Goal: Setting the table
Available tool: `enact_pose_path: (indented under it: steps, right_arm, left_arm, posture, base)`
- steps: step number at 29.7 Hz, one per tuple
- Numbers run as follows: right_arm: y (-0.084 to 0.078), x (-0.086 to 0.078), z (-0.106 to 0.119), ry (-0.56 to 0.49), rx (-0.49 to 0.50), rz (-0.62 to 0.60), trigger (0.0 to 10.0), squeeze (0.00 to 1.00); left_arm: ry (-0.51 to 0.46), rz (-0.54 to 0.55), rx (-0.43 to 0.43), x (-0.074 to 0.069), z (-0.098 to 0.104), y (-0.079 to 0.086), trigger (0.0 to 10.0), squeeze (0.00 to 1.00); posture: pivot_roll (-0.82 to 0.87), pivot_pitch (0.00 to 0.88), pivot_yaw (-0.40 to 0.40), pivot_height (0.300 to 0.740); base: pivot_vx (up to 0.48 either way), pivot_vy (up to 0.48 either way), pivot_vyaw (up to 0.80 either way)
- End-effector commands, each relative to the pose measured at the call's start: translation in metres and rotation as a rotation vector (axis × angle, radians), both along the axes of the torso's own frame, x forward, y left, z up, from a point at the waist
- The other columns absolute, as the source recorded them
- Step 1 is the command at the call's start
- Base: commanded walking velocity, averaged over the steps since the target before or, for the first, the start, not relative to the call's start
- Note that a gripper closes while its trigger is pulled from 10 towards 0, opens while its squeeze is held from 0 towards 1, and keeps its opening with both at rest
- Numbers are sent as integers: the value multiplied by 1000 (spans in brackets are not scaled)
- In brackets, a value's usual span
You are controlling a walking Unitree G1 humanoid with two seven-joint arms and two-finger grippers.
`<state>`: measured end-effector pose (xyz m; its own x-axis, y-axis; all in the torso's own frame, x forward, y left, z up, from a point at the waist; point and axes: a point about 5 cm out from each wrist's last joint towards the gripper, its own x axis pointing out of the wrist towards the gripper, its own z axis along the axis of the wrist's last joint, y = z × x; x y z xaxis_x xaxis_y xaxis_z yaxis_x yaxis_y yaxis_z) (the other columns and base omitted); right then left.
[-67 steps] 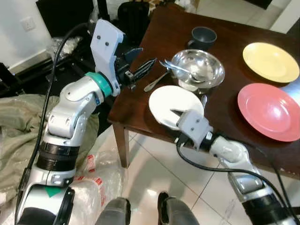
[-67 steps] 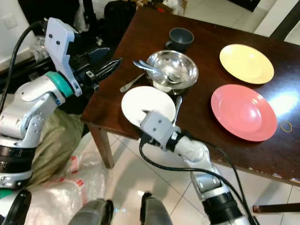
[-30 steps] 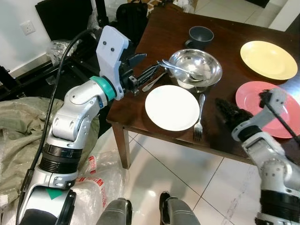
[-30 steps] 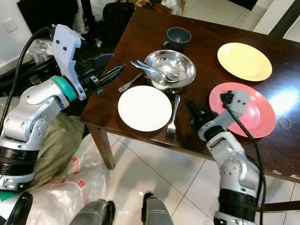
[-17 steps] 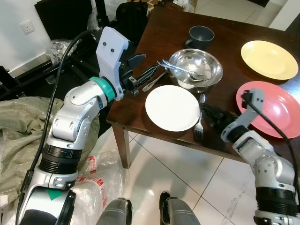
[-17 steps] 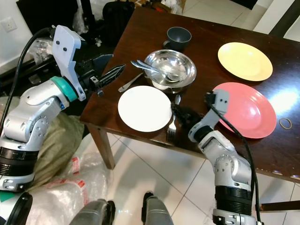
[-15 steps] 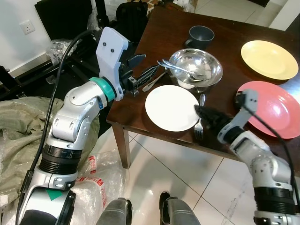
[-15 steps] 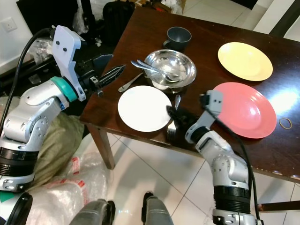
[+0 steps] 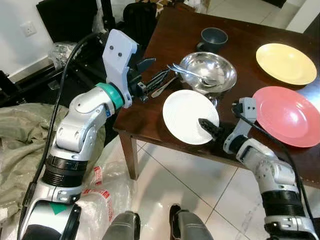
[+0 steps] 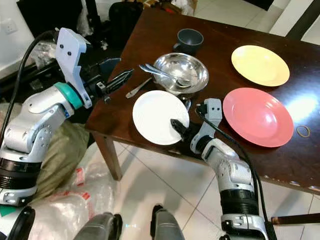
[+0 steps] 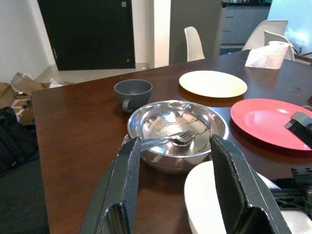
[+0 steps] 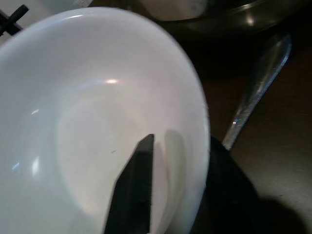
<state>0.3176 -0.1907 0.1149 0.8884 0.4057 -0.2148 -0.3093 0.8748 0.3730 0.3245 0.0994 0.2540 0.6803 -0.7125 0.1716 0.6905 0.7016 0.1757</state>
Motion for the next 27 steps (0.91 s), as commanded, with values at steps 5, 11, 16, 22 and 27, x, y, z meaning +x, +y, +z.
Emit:
enact_pose_path:
  steps: [5,11,16,22,27]
  right_arm:
    - [-1,-1,-9,13,66,-20,0,0]
    - [-1,0,0,-65,109,-19,0,0]
    - [-2,2,18,-165,132,-37,0,0]
    - [-2,-1,54,-338,154,-59,0,0]
    - [-5,-16,94,-507,130,-119,10000,0]
  left_arm:
    - [14,3,13,-3,-5,-1,10000,0]
    - [14,1,14,-2,-5,-2,10000,0]
    - [13,1,17,-2,-5,-3,10000,0]
    - [12,6,17,-2,-6,-3,10000,0]
    - [13,27,18,0,-9,-2,10000,0]
  posture:
    - [111,122,16,740]
    - [107,121,20,740]
    - [107,119,18,740]
    - [105,115,19,740]
    - [92,107,23,740]
  base:
    - [0,0,0]
    - [0,0,0]
    - [0,0,0]
    - [0,0,0]
    - [0,0,0]
